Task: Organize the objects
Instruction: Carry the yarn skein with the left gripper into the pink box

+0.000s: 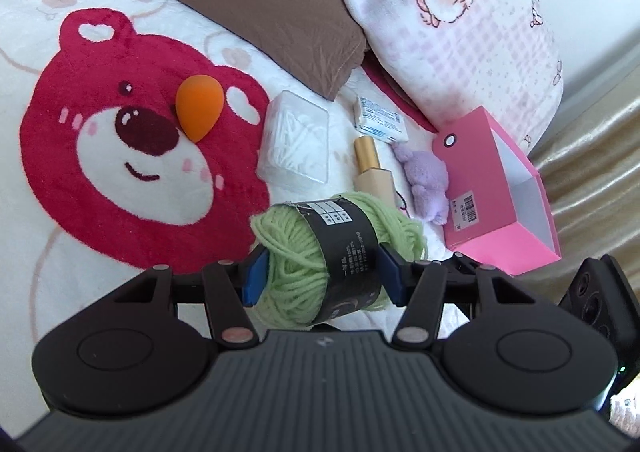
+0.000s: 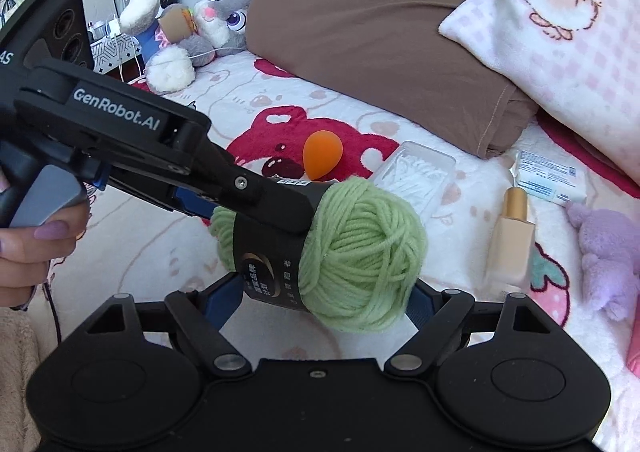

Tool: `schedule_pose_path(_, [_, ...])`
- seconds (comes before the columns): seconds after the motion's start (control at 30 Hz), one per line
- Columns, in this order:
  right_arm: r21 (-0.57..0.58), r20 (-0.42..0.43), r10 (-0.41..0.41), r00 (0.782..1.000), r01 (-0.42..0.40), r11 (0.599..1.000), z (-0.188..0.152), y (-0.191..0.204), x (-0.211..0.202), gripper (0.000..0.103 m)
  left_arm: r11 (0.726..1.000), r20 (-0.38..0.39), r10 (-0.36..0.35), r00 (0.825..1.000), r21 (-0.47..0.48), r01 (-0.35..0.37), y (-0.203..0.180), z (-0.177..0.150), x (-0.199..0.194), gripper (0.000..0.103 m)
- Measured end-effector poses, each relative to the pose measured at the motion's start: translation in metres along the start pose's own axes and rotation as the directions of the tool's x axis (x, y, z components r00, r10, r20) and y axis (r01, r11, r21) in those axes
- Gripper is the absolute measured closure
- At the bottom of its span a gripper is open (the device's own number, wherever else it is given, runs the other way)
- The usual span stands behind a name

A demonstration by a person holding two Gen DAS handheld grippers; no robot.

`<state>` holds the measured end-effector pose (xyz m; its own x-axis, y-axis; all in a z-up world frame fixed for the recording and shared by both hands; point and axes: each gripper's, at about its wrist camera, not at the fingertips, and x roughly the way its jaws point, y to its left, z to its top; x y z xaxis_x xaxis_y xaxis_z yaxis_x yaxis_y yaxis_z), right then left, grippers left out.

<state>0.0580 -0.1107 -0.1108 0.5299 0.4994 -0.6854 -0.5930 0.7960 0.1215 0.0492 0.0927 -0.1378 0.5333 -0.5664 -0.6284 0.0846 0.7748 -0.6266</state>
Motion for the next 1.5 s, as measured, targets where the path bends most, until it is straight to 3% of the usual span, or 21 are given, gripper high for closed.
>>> schedule_pose_path(0.23, [0.022,0.0,-0.041,0.999,0.041,0.999,-0.009,-0.006,-0.039,0.015,0.997,-0.061,-0.022,0.998,0.068,0.026,-0.037,-0.012,-0.001,0.049])
schedule_pose_path(0.33, [0.024,0.005,-0.055,0.998,0.055,0.998,-0.01,-0.006,-0.059,0.015,0.988,-0.027,-0.01,1.0,0.151,0.014,-0.069,-0.017,-0.011,0.049])
schedule_pose_path(0.43, [0.039,-0.001,-0.066,0.998,0.066,0.997,-0.01,-0.013,-0.082,0.015,0.985,-0.014,-0.028,1.0,0.172,0.03,-0.1,-0.017,-0.016,0.049])
schedule_pose_path(0.57, [0.002,0.029,-0.152,0.988,0.152,0.988,-0.009,-0.022,-0.119,0.015,0.975,-0.025,-0.07,0.997,0.209,0.074,-0.141,-0.013,-0.014,0.049])
schedule_pose_path(0.77, [-0.004,0.09,-0.252,0.963,0.254,0.967,0.0,-0.034,-0.164,0.016,0.95,-0.042,-0.104,0.994,0.293,0.112,-0.197,0.0,-0.011,0.049])
schedule_pose_path(1.07, [0.068,0.067,-0.352,0.934,0.348,0.935,0.013,-0.059,-0.201,0.015,0.928,-0.1,-0.105,0.989,0.348,0.134,-0.263,0.018,0.01,0.049])
schedule_pose_path(1.5, [0.181,0.019,-0.525,0.851,0.514,0.839,0.001,-0.151,-0.204,0.015,0.907,-0.153,-0.175,0.973,0.358,0.219,-0.325,0.034,0.116,0.048])
